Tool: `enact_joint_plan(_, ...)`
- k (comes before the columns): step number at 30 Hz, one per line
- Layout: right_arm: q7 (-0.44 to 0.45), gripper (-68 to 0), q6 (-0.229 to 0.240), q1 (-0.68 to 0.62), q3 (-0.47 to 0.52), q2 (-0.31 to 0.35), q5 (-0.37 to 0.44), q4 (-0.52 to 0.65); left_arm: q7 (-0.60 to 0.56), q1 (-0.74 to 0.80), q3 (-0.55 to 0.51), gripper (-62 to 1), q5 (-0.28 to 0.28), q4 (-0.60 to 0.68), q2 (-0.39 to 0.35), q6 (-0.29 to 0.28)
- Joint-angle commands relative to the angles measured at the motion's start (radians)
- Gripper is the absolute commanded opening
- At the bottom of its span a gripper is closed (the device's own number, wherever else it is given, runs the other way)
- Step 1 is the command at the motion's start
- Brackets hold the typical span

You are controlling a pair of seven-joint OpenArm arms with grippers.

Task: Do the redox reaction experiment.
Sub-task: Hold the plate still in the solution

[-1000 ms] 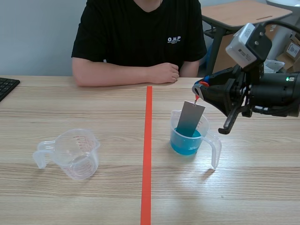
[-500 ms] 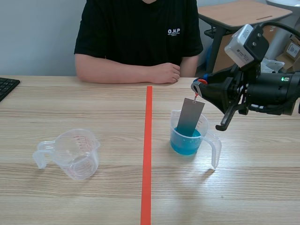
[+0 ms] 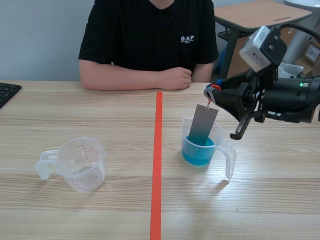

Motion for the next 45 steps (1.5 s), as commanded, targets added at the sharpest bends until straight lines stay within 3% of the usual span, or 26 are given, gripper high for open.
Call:
enact_joint_plan(1, -0.011, -66.0, 0.008, 0.003, 0.003, 0.003, -0.008, 0.004, -0.011, 0.000, 0.000, -56.0, -0.003, 0.009, 0.000, 0.001)
enact_joint_plan(36, -0.012, -66.0, 0.008, 0.003, 0.005, 0.007, -0.008, 0.005, -0.010, 0.000, 0.001, -56.0, -0.003, 0.009, 0.000, 0.001)
enact_joint_plan(45, -0.017, -66.0, 0.008, -0.003, 0.007, 0.042, -0.004, 0.076, -0.010, 0.000, 0.001, -56.0, -0.003, 0.009, 0.000, 0.002)
